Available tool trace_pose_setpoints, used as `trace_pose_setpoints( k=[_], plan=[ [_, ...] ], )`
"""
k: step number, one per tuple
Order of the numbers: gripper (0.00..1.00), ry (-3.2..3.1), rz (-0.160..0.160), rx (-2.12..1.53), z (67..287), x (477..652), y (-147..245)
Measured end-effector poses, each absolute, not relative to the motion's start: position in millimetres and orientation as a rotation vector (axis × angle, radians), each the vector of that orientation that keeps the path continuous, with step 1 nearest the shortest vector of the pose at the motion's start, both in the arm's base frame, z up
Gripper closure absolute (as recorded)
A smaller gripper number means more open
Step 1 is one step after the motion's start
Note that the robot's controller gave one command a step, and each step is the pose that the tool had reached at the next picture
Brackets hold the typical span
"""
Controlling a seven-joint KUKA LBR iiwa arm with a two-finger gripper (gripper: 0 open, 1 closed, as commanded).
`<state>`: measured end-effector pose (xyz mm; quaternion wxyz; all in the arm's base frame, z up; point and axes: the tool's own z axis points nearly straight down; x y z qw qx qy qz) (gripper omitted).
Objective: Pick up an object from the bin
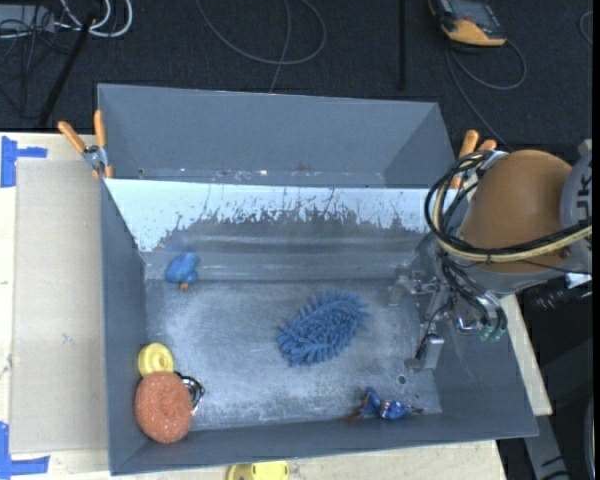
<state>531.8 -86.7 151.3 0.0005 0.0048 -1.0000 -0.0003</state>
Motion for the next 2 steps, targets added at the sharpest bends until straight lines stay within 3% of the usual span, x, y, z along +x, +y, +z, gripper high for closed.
trace_pose_setpoints(
  k=[1, 2],
  plan=[
    [0.00, -3.141, -0.001, 0.016, 151, 531.8, -87],
    [0.00, -3.150, 0.002, -0.028, 107, 556.2, -65]
  ],
)
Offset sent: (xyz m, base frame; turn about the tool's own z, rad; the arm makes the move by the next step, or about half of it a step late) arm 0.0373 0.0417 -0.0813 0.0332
